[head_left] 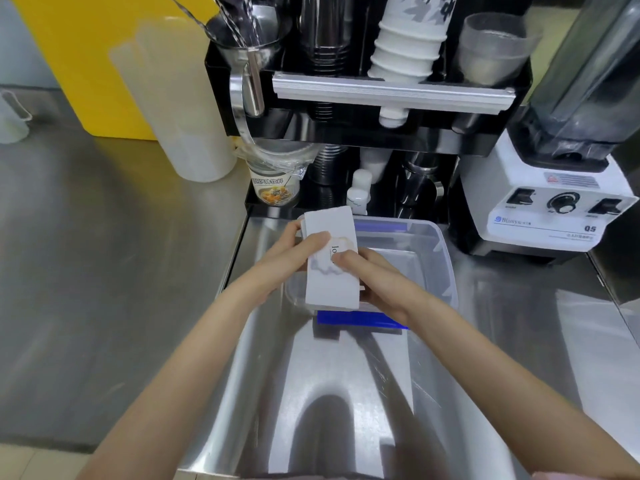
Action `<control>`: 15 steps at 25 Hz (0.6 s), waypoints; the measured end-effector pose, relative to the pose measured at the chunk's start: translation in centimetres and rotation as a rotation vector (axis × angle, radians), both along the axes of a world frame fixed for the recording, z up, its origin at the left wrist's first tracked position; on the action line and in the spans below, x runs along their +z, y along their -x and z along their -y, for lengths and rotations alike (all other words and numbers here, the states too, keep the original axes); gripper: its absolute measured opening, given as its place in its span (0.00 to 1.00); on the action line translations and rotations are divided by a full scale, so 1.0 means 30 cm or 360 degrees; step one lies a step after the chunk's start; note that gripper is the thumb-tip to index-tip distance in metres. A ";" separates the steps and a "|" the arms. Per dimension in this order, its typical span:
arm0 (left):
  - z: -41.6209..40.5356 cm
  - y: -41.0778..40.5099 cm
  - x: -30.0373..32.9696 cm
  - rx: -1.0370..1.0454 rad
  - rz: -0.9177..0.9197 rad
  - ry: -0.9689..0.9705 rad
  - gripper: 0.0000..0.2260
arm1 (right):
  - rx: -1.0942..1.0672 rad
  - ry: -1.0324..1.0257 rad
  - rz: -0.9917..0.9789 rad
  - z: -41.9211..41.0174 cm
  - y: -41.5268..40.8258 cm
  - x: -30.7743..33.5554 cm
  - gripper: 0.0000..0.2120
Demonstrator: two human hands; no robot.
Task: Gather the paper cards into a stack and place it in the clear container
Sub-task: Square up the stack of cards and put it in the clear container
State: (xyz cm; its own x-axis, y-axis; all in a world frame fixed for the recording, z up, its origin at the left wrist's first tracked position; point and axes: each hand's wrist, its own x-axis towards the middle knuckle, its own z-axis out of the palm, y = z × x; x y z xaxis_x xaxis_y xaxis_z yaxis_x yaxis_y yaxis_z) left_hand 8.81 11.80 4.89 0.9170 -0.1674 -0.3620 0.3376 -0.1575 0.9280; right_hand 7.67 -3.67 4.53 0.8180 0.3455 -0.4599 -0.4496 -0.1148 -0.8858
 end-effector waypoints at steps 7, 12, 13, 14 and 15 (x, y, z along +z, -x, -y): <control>-0.057 -0.118 -0.123 0.0520 0.0006 -0.0224 0.18 | -0.0217 0.0155 -0.0176 -0.006 -0.142 -0.084 0.16; -0.037 -0.113 -0.258 0.0560 -0.0233 -0.0059 0.19 | -0.0144 0.0277 -0.0372 -0.043 -0.160 -0.169 0.18; -0.028 -0.108 -0.271 0.0586 -0.0235 -0.0006 0.19 | -0.0142 0.0293 -0.0388 -0.052 -0.160 -0.185 0.20; -0.022 -0.106 -0.281 0.0618 -0.0236 0.0033 0.19 | -0.0142 0.0306 -0.0407 -0.059 -0.161 -0.194 0.21; -0.016 -0.105 -0.285 0.0640 -0.0234 0.0051 0.19 | -0.0141 0.0311 -0.0422 -0.067 -0.165 -0.210 0.22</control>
